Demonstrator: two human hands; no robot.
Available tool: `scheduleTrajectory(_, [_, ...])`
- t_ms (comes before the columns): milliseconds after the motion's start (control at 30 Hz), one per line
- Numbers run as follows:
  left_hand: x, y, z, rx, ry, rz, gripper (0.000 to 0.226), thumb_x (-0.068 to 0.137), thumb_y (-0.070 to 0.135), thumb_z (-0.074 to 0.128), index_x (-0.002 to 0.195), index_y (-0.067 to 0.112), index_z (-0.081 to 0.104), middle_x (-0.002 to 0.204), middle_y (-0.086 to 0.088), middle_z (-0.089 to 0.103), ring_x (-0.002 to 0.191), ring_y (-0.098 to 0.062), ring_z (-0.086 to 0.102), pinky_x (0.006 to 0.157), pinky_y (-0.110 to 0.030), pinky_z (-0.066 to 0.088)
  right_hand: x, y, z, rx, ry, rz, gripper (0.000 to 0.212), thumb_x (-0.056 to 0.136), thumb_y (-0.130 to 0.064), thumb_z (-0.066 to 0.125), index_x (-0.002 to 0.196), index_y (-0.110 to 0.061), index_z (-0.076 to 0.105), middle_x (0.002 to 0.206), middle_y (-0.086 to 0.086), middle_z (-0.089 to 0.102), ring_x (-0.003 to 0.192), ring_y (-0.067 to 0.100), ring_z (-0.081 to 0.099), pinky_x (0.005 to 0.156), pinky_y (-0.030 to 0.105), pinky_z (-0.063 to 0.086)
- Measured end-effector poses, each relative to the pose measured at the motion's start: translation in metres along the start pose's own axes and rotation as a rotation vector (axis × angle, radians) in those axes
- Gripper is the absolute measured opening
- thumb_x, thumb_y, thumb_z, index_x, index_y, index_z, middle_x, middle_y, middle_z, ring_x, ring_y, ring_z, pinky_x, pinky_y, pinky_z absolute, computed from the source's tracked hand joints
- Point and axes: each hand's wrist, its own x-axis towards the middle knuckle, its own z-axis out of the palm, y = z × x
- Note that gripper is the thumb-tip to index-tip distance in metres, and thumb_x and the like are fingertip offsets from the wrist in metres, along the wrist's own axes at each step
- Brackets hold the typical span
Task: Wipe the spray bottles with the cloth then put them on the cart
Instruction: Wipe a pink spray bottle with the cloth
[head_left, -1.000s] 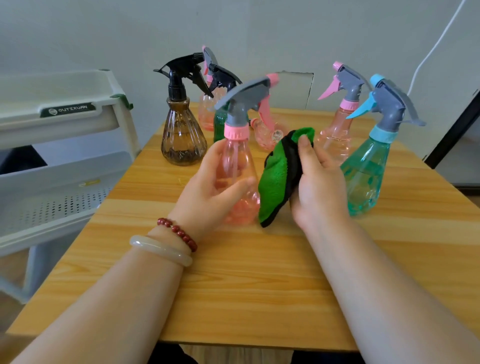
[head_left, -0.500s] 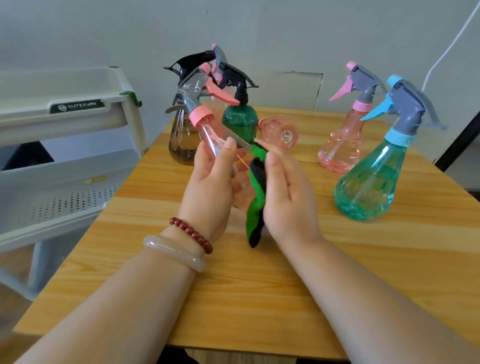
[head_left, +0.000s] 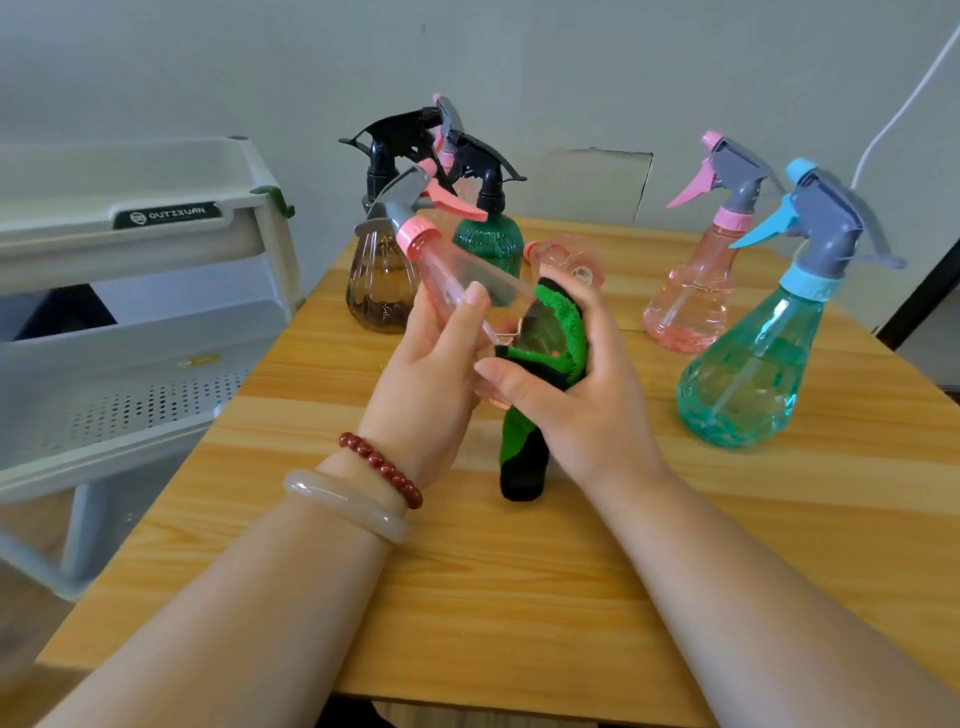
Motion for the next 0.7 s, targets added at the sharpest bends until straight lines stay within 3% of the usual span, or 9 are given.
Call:
scheduleTrajectory(67, [0.002,-0.003,-0.002,0.204,-0.020,0.021,0.078,0.088,0.064,0.046,0.155,0.031,0.023,0.139,0.008,0.058,0.118,-0.004,0.060,0.100,-0.036,0.051,0.000,0.002,-0.002,0.120,0.040,0.042,0.056,0.073,-0.020,0.083,0.121,-0.031,0.054,0.106,-0.013,0.069,0.100,0.006,0.066,0.081,0.019,0.051])
scheduleTrajectory(133, [0.003,-0.006,-0.003,0.435,0.019,0.139,0.083,0.085,0.070,0.041,0.156,0.030,0.022,0.139,0.013,0.054,0.127,-0.005,0.052,0.106,-0.040,0.046,0.002,0.003,-0.006,0.214,0.077,0.060,0.047,0.077,-0.010,0.079,0.113,-0.031,0.057,0.094,-0.015,0.070,0.091,0.006,0.068,0.074,0.019,0.052])
scheduleTrajectory(267, [0.000,-0.008,-0.009,0.790,0.149,0.533,0.069,0.093,0.053,0.047,0.151,0.017,0.038,0.156,-0.004,0.034,0.145,-0.019,0.029,0.117,-0.047,0.032,0.007,0.001,-0.013,0.299,0.072,0.139,0.036,0.080,-0.008,0.076,0.108,-0.027,0.062,0.086,-0.013,0.071,0.083,0.007,0.069,0.069,0.020,0.053])
scheduleTrajectory(367, [-0.001,-0.011,-0.008,0.897,0.007,0.785,0.060,0.088,0.039,0.059,0.143,0.016,0.049,0.153,-0.008,0.040,0.145,-0.029,0.030,0.116,-0.056,0.028,0.012,0.002,-0.024,0.322,0.007,0.183,0.030,0.073,-0.021,0.076,0.101,-0.032,0.070,0.095,-0.001,0.073,0.091,0.021,0.070,0.078,0.039,0.057])
scheduleTrajectory(500, [0.001,-0.009,-0.004,1.028,-0.056,0.856,0.072,0.082,0.053,0.067,0.141,0.016,0.052,0.145,-0.004,0.050,0.142,-0.028,0.037,0.114,-0.055,0.031,0.020,0.003,-0.039,0.323,-0.080,0.221,0.042,0.072,-0.032,0.071,0.111,-0.017,0.068,0.109,0.024,0.066,0.105,0.045,0.062,0.094,0.064,0.048])
scheduleTrajectory(600, [0.000,-0.003,-0.001,1.185,-0.023,0.875,0.078,0.079,0.065,0.063,0.142,0.020,0.051,0.143,-0.003,0.052,0.136,-0.026,0.044,0.116,-0.048,0.028,0.020,0.002,-0.043,0.378,-0.102,0.259,0.044,0.073,-0.029,0.068,0.114,-0.014,0.066,0.108,0.021,0.065,0.101,0.041,0.063,0.091,0.057,0.048])
scheduleTrajectory(700, [0.001,0.003,0.000,1.337,-0.022,0.843,0.088,0.074,0.077,0.056,0.145,0.026,0.045,0.144,-0.002,0.050,0.128,-0.027,0.048,0.109,-0.044,0.028,0.018,0.001,-0.043,0.404,-0.126,0.275,0.045,0.073,-0.030,0.067,0.114,-0.012,0.064,0.104,0.019,0.064,0.097,0.037,0.063,0.087,0.056,0.050])
